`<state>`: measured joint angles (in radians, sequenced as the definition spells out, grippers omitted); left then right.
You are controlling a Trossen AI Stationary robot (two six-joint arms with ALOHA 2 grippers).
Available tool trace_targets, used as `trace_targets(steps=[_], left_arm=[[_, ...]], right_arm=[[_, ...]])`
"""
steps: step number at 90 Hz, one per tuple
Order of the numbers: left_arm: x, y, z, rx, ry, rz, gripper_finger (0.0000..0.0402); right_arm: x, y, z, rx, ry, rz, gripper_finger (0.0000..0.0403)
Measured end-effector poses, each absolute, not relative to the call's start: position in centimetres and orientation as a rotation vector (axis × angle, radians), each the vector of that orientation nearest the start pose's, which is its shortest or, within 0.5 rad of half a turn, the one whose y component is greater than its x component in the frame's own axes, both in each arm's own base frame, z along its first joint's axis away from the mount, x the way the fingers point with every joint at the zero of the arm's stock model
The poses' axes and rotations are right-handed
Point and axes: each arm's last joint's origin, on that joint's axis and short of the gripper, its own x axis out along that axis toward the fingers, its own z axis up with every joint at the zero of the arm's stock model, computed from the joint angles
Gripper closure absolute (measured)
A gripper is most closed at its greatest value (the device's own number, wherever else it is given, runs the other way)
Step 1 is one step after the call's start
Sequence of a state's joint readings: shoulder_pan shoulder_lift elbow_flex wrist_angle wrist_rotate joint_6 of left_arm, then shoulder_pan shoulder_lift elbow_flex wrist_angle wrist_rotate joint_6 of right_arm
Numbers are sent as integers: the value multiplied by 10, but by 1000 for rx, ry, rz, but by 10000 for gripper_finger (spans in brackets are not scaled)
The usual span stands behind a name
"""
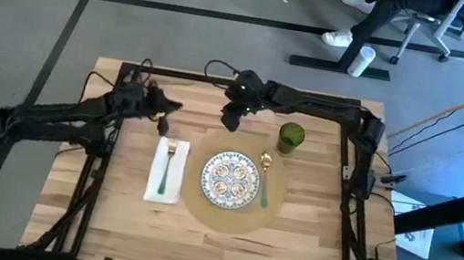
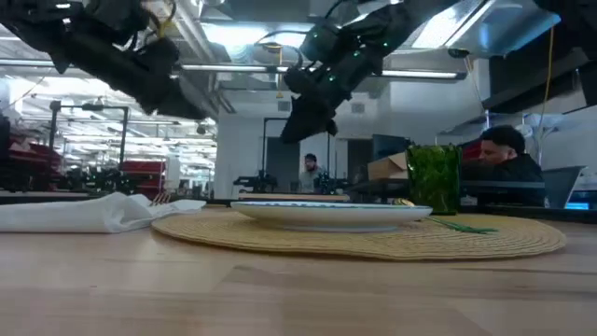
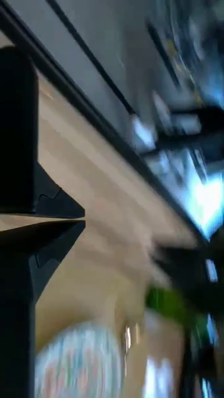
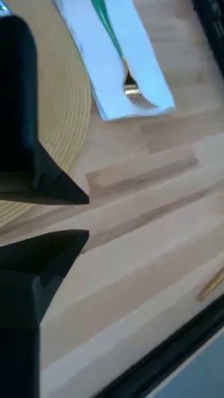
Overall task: Set table place
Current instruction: Put the gold table knife to the right of the green spoon on the brown place mat
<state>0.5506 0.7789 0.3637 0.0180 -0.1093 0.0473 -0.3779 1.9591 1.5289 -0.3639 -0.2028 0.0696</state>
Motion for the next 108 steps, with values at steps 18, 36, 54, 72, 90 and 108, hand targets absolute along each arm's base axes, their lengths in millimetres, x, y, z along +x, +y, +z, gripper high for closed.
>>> trace_targets(steps=[18, 36, 54, 72, 90, 108], left_arm=[[126, 107, 199, -208, 467, 825, 402], [115, 127, 189, -319, 493, 967, 402], [118, 146, 183, -329, 587, 1000, 402], [132, 173, 192, -329, 674, 1007, 402], [144, 200, 185, -362, 815, 1007, 402], [155, 217, 175, -372, 899, 1038, 402]], right_arm=[[410, -153, 238, 286, 739, -186, 340], [415, -147, 244, 251, 711, -161, 340], [418, -141, 244, 241, 709, -142, 340], [419, -137, 244, 242, 710, -123, 340], [419, -132, 243, 243, 724, -110, 340], [419, -132, 243, 243, 727, -109, 340]])
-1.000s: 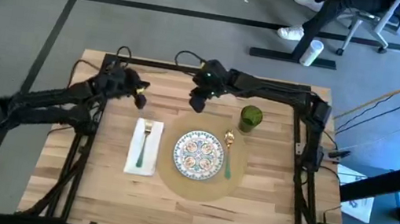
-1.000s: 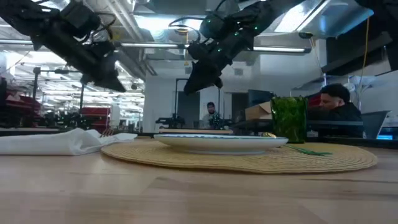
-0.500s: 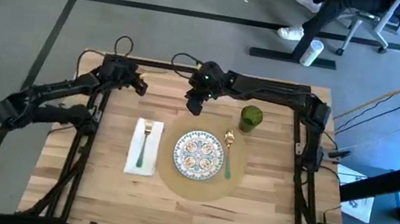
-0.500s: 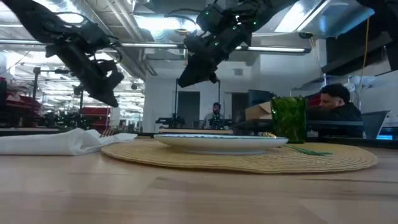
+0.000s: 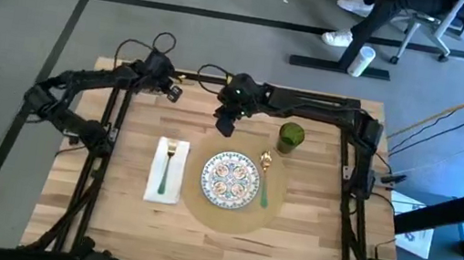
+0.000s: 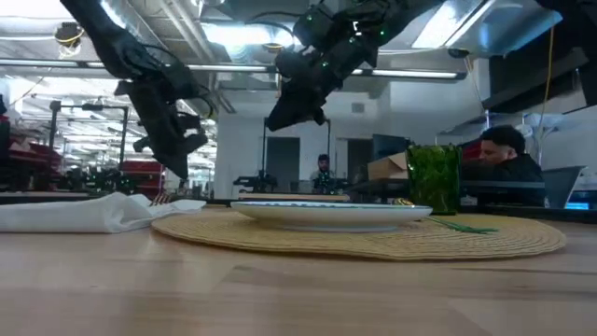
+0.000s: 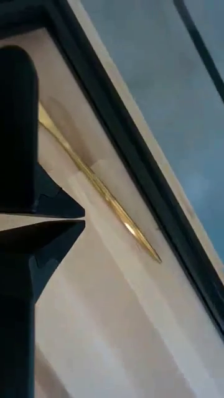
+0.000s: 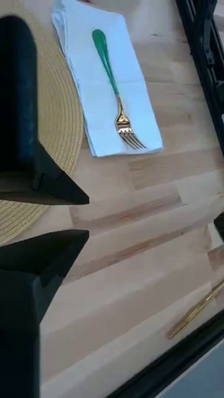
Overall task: Set table place
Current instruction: Put the gold table knife to the right of the green spoon on the brown place mat
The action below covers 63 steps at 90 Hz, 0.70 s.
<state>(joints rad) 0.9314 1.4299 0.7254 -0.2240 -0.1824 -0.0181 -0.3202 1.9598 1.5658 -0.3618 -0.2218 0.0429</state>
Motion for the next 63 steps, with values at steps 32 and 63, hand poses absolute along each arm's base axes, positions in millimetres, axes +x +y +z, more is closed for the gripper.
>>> trace_targets(steps=[32, 63], left_arm=[[154, 234, 163, -351, 1012, 1205, 402], [163, 250, 149, -362, 1055, 1204, 402]], right_arm=[[421, -133, 250, 239, 713, -109, 340], [422, -133, 261, 234, 700, -107, 340]])
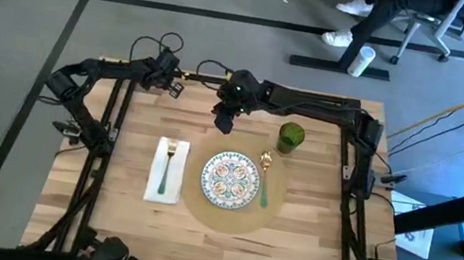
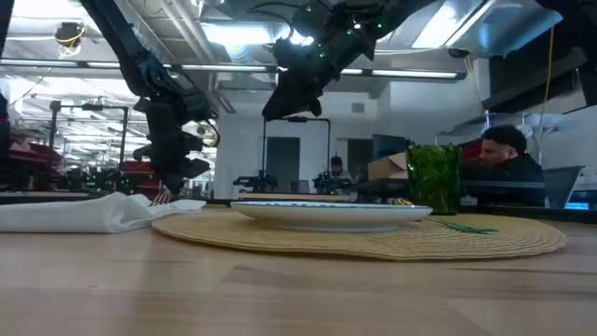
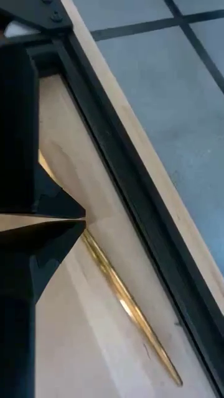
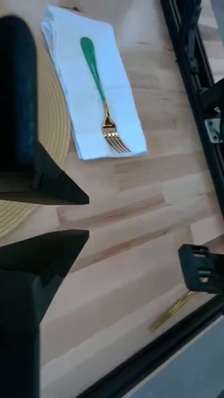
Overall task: Set table place
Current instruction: Put the gold table knife to the right of the green spoon on the brown place mat
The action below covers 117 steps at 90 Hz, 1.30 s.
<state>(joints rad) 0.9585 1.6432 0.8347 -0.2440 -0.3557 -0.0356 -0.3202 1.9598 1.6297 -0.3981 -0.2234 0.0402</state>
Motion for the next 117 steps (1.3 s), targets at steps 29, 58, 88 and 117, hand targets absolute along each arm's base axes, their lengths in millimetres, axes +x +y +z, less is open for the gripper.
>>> trace_targets(steps=[29, 58, 88, 117], left_arm=[[173, 264, 150, -358, 1039, 1215, 402], [171, 269, 137, -364, 1079, 1219, 402], [182, 265, 124, -384, 1103, 1166, 402], [210, 243, 124, -361, 1084, 1059, 401]], right_arm=[[421, -133, 262, 218, 721, -99, 340], [421, -133, 262, 218, 725, -99, 340], [420, -132, 260, 224, 748, -99, 340], [418, -132, 259, 229, 767, -99, 340]])
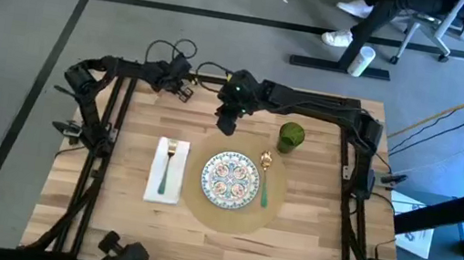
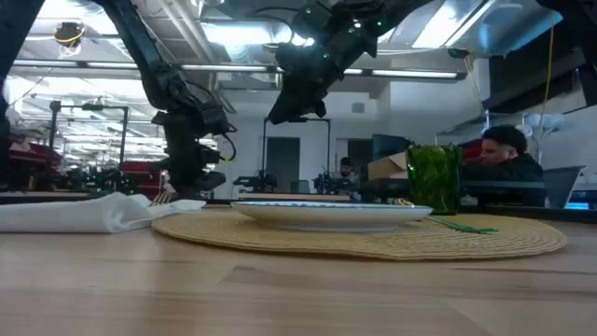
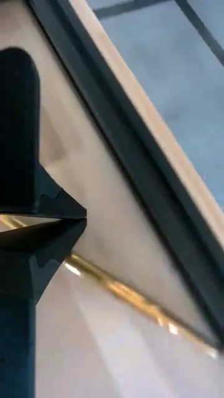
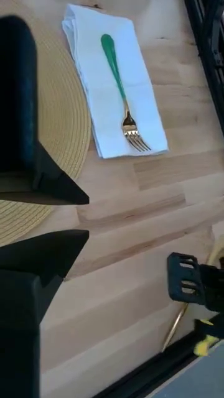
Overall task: Set table place
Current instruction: Put the gold table knife to the right of the green spoon on the brown place mat
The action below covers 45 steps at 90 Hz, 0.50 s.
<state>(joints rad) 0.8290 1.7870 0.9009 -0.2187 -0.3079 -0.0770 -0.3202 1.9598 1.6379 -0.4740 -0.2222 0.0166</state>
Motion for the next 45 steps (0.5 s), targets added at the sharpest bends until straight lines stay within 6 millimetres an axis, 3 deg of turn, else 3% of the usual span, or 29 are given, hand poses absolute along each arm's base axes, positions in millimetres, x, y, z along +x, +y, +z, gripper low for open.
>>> trace_targets(steps=[23, 45], left_arm=[[231, 228, 125, -318, 1043, 976, 401], [229, 243, 130, -314, 913, 1033, 402]], right_arm=[[418, -132, 258, 230, 772, -99, 340], [417, -132, 258, 233, 782, -99, 340]])
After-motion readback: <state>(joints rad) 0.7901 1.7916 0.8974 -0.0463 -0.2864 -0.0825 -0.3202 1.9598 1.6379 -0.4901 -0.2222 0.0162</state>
